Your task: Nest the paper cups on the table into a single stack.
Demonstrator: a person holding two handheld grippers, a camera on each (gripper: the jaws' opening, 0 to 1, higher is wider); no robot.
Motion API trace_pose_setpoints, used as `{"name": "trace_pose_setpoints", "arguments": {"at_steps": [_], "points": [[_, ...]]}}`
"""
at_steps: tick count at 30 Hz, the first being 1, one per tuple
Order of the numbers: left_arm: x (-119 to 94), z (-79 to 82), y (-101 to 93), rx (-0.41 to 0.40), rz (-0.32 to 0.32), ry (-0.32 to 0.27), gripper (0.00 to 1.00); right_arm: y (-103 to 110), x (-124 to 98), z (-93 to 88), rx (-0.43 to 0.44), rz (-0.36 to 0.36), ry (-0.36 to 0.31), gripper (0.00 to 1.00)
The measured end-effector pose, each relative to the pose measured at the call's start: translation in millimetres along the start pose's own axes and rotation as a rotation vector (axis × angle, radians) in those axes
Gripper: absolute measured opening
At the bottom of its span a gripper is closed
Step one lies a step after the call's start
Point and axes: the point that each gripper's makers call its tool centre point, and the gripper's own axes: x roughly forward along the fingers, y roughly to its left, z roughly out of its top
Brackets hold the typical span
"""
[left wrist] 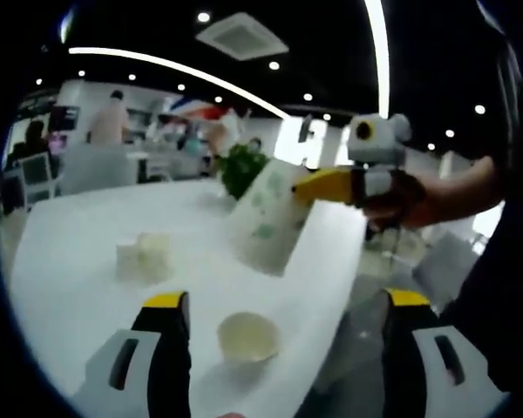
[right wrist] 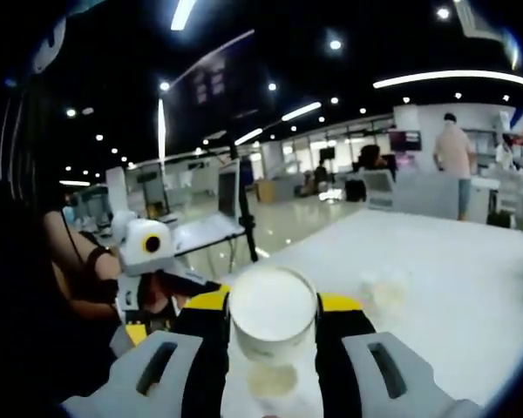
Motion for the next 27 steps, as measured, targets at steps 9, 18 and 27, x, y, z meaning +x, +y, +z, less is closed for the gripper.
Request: {"name": "trace_pose_setpoints", "arguments": {"at_steps": [9,18,27], "points": [[2,1.1,-6.7,0.000,-0.027,0.001,0.87,6,1,1.0,0.006,0.016,-0.007,0.34],[5,5.3,-19.7,0.003,-0.079,-0.020,0.81,10,2,-0.3,0.018,0.032,-0.010,0.34],[7,9.2,-23.8,-0.004,-0.109,-0.045,0.76,11,2,-3.2,0.040,0.042,-0.012,0.34]]}}
